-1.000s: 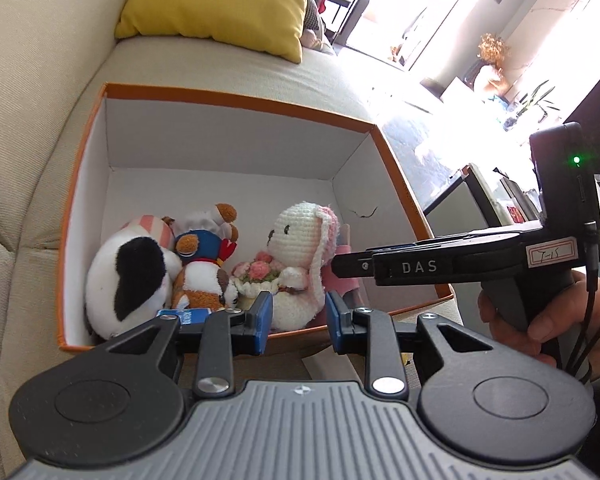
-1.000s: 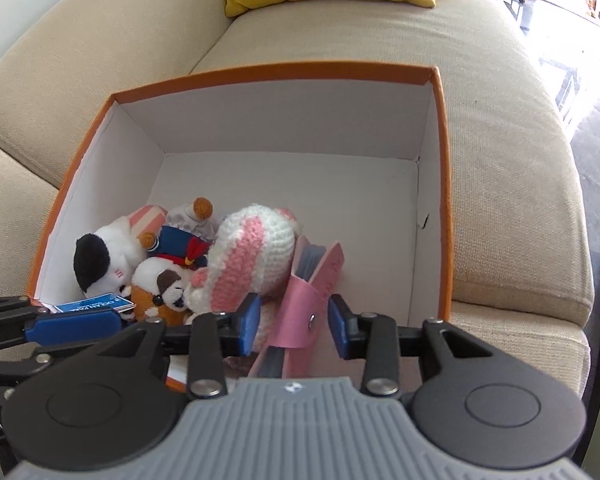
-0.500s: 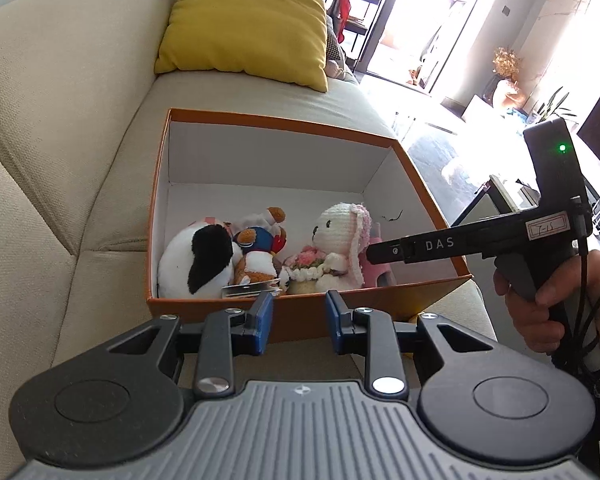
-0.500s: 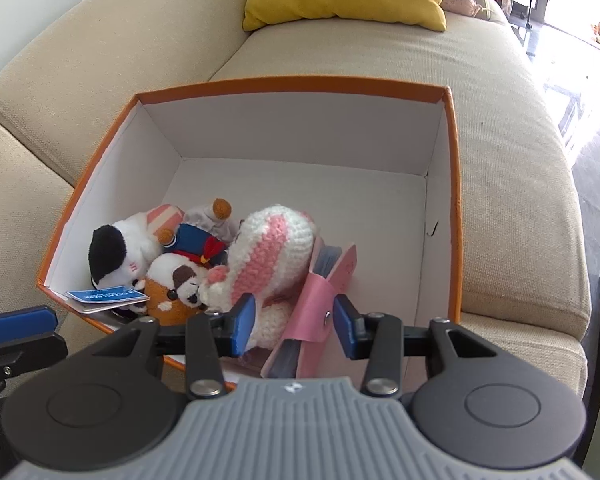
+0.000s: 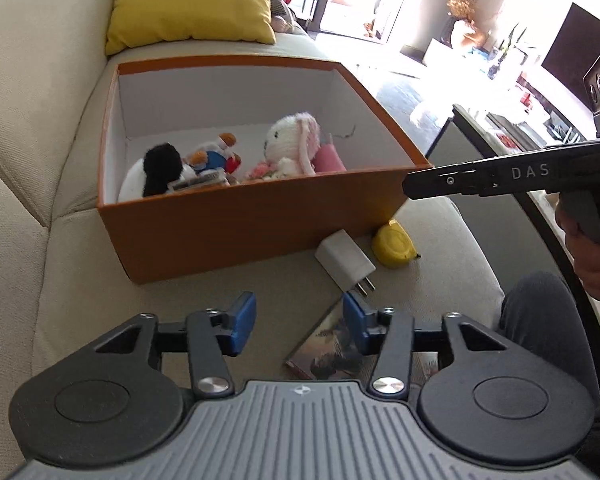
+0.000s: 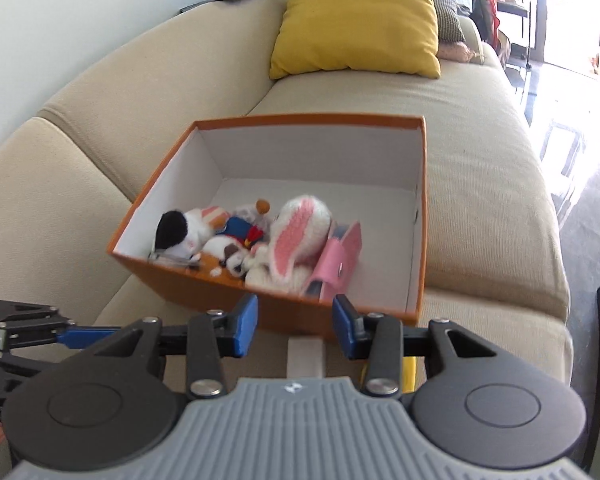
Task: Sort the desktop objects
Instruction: 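Withdraw both tools from the box toward the remaining items, then grasp the white Vaseline tube with the right tool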
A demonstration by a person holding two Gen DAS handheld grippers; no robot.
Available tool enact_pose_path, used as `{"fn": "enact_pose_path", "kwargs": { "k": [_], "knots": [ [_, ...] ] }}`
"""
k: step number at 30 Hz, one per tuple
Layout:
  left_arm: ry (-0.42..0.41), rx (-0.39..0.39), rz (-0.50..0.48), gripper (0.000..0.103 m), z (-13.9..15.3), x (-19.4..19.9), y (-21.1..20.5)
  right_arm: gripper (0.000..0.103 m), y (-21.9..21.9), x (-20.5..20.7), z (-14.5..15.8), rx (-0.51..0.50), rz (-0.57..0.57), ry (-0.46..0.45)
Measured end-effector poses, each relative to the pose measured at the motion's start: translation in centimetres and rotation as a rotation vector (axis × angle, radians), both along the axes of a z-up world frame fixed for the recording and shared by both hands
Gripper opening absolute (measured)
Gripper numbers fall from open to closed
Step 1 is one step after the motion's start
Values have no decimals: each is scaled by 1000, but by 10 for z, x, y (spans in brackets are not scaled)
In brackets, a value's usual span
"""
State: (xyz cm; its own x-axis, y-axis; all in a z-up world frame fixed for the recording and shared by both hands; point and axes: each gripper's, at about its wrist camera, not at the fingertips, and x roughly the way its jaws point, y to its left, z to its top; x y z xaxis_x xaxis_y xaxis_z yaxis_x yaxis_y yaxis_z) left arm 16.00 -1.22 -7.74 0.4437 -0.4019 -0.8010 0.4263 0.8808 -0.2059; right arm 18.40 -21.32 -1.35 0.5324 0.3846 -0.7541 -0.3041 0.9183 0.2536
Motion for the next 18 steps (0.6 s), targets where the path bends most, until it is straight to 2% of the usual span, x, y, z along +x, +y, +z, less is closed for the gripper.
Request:
{"fn": "enact_pose_path", "kwargs": {
  "k": [4,10,13,18],
  "knots": [
    [48,44,-66,59,-23,-5,-15,45,-13,-32,-34,-42,-28,84],
    [114,114,-143,76,-55,1,-36,46,-40,-62,-97,-95,-73,288],
    [163,115,-142,77,-67,10,-40,48,-48,-71,-113,-78,-79,342],
    [243,147,-138,77,-82,22,-44,48,-53,-72,-127,-53,-108,369]
  ]
}}
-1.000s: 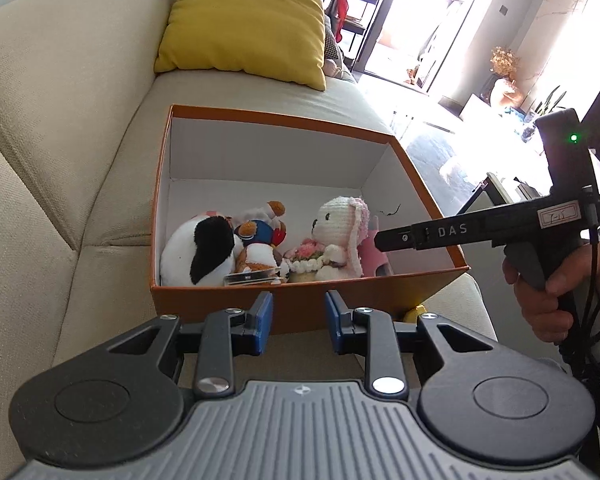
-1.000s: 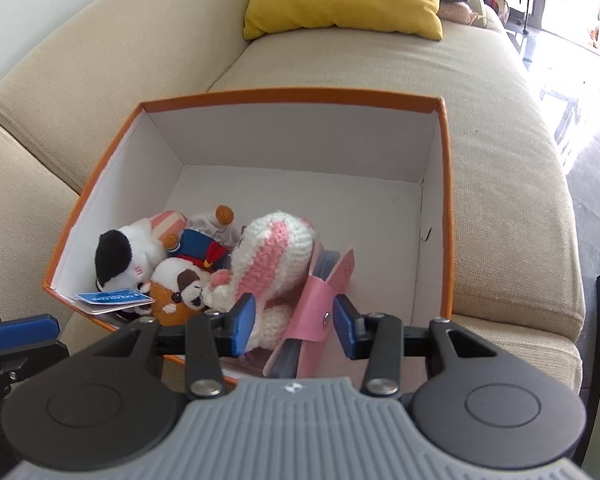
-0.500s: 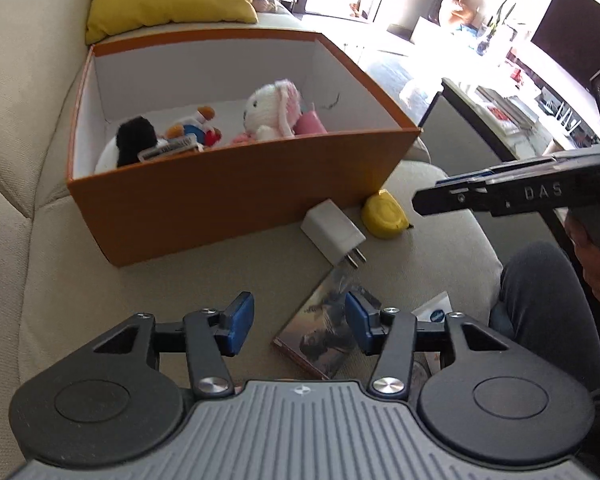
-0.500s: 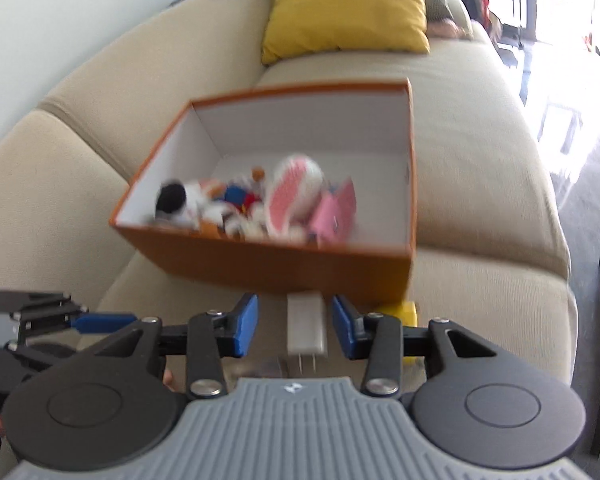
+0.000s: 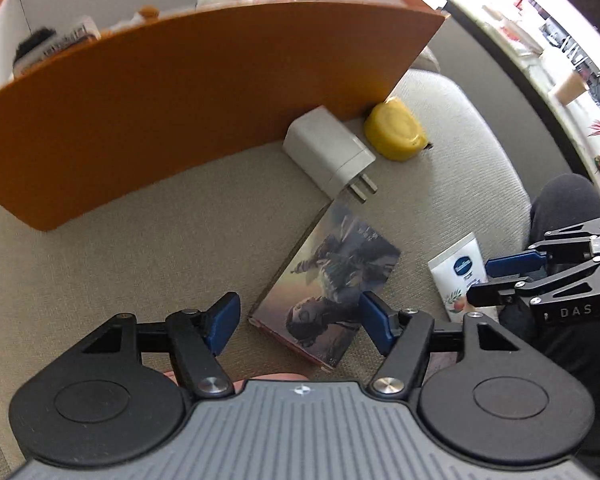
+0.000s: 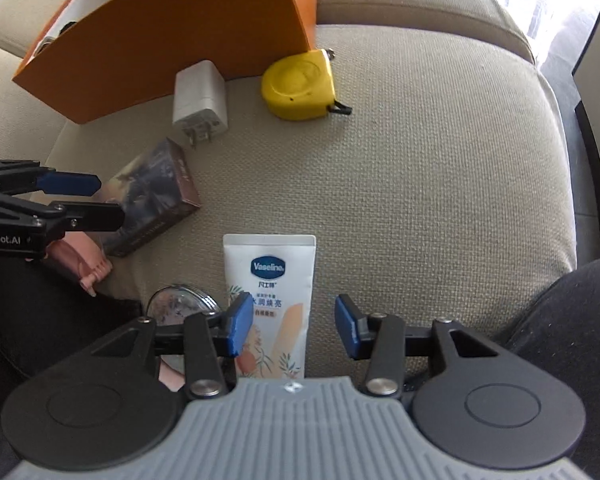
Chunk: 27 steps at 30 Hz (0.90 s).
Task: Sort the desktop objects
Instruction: 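Grasp the white Vaseline tube with the right tool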
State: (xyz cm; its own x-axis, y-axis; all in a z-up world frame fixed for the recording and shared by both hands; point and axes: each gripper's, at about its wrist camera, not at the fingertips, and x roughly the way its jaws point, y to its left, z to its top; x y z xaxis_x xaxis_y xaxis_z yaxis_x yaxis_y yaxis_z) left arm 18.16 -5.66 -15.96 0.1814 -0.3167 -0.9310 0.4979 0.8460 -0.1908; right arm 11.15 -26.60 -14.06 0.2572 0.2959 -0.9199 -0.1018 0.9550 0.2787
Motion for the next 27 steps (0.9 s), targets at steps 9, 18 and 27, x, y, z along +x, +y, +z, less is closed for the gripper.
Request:
{"fn": "enact_pose_path", "kwargs": {
  "k": [9,18,27],
  "knots": [
    [54,-38,34,87,-11,6,3,56,8,7,-11,9,8,6],
    [-13,30,18,72,4,-6,-5,28,5,3,2,28,6,-22],
    [-85,44,-59,37,25,-40,-12,17,5,-8,25,80,54,-21]
  ]
}}
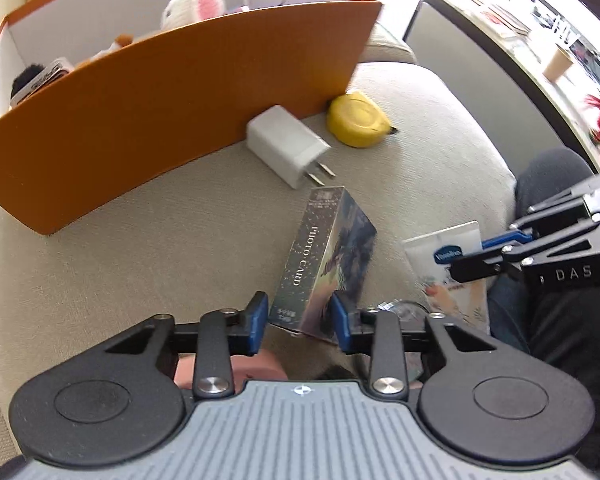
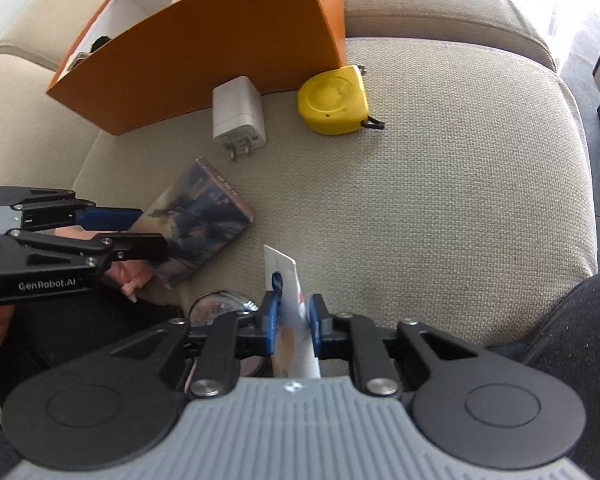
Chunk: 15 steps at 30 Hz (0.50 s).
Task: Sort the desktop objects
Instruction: 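Grasp the white Vaseline tube with the right tool, then grasp and lift the dark photo card box with the left tool while the right holds the tube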
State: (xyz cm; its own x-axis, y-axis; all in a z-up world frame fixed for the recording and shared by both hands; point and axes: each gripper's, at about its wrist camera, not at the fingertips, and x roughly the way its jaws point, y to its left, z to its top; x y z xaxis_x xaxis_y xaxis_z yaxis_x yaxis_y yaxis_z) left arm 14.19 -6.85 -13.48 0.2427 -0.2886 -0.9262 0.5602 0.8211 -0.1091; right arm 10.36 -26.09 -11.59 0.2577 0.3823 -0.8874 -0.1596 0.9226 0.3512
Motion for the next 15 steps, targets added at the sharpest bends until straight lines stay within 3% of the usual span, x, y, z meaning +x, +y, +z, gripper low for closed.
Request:
{"fn": "enact_pose_path", "kwargs": {
  "k": [8,15],
  "knots": [
    [36,-10,-131,30,3,-15,-17,20,17,0,9,-58,133,-16],
    [21,12,-75,30,-4,-9,-29,21,21,11,0,-92,154,-7]
  ]
}}
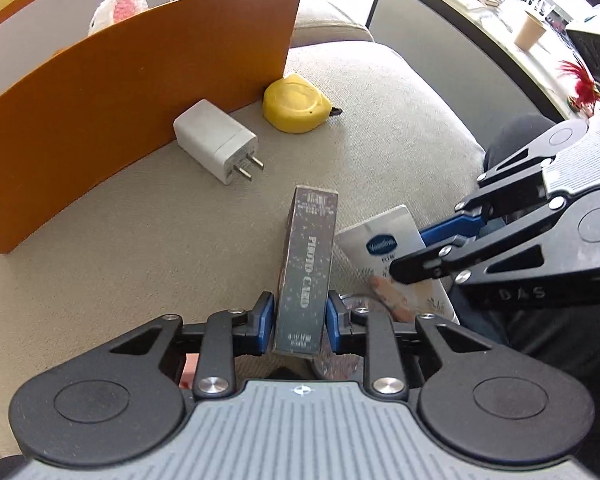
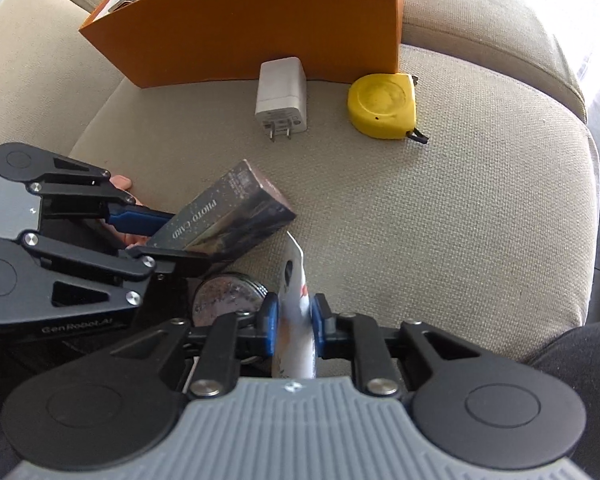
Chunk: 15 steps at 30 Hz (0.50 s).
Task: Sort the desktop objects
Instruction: 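Grasp and lift the dark photo card box with the left tool while the right holds the tube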
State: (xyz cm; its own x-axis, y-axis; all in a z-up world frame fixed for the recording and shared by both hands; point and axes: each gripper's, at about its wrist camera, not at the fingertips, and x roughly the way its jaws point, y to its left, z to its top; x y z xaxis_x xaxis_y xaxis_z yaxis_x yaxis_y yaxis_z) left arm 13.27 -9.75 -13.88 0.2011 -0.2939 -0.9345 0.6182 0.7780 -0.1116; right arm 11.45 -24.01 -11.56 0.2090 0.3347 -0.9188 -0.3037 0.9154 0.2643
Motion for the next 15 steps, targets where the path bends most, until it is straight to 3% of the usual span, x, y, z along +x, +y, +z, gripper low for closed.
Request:
{"fn": "enact_pose_path", "kwargs": {
  "k": [9,15],
  "knots": [
    [-6,-5,69,28,3,0,1,15,-13,0,5,46,-21,25],
    [28,-128,149,26,26,2,15,15,-27,-6,36,72,-39,-19]
  ]
}}
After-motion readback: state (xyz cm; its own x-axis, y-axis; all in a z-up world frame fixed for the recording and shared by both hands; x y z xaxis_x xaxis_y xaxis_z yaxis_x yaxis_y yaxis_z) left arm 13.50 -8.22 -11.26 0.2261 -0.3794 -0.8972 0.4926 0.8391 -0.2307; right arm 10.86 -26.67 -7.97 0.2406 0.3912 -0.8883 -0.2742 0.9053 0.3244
